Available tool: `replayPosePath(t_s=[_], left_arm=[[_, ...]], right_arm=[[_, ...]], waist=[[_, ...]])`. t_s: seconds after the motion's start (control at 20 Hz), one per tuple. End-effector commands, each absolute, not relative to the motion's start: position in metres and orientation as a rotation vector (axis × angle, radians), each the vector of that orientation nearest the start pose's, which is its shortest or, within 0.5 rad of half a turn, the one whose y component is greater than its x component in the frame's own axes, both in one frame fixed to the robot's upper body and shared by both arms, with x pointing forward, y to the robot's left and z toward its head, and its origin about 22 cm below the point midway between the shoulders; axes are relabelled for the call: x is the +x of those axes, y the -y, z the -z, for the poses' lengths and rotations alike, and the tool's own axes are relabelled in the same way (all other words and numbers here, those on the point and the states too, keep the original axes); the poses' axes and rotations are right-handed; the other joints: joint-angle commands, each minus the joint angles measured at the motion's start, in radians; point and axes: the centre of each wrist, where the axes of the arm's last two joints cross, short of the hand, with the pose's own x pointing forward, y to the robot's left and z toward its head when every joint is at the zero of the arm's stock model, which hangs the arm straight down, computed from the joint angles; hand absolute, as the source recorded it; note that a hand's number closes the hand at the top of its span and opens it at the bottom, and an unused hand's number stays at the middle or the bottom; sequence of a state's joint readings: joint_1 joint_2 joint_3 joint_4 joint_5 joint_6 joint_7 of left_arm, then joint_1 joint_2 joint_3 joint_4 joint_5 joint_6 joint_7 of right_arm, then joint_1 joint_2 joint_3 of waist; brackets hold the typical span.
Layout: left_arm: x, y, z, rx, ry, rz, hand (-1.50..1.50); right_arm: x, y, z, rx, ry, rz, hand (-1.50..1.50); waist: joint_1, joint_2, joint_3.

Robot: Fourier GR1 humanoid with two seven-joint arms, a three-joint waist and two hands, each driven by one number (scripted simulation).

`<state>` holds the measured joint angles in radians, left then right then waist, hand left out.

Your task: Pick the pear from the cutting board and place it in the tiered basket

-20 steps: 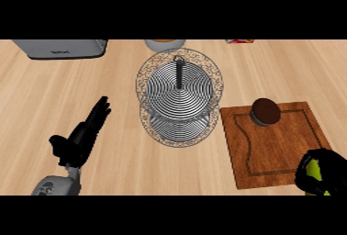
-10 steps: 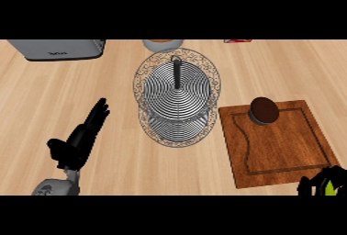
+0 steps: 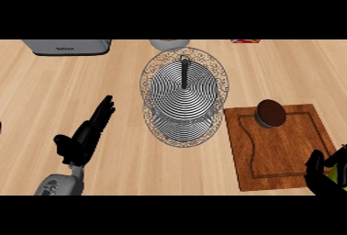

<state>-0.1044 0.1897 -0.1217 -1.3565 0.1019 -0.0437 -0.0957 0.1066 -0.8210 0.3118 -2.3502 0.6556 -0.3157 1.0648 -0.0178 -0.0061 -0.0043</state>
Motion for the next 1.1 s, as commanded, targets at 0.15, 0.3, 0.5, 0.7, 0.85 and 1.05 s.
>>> replayPosePath(t_s=[0.15,0.3,0.5,0.7,0.85,1.05], left_arm=[[0.267,-0.229,0.030,-0.101,1.529,0.245,0.00],[0.269,-0.240,0.020,-0.076,1.543,0.264,0.00],[0.283,-0.219,0.011,-0.095,1.549,0.266,0.00],[0.277,-0.223,0.014,-0.097,1.544,0.275,0.00],[0.274,-0.234,0.025,-0.102,1.529,0.279,0.00],[0.278,-0.224,0.022,-0.105,1.532,0.275,0.00]], right_arm=[[0.155,0.212,-0.238,-1.039,1.412,-0.318,1.50],[0.176,0.198,-0.247,-1.026,1.411,-0.293,1.50],[0.215,0.185,-0.266,-0.985,1.407,-0.282,1.50],[0.251,0.157,-0.276,-0.970,1.384,-0.305,1.50],[0.276,0.141,-0.286,-0.934,1.345,-0.351,1.50],[0.319,0.113,-0.282,-0.915,1.318,-0.382,1.50]], waist=[[0.036,0.009,-0.002],[0.056,0.007,-0.004],[0.063,0.011,-0.004],[0.072,0.008,-0.002],[0.066,0.009,-0.002],[0.064,0.013,0.001]])
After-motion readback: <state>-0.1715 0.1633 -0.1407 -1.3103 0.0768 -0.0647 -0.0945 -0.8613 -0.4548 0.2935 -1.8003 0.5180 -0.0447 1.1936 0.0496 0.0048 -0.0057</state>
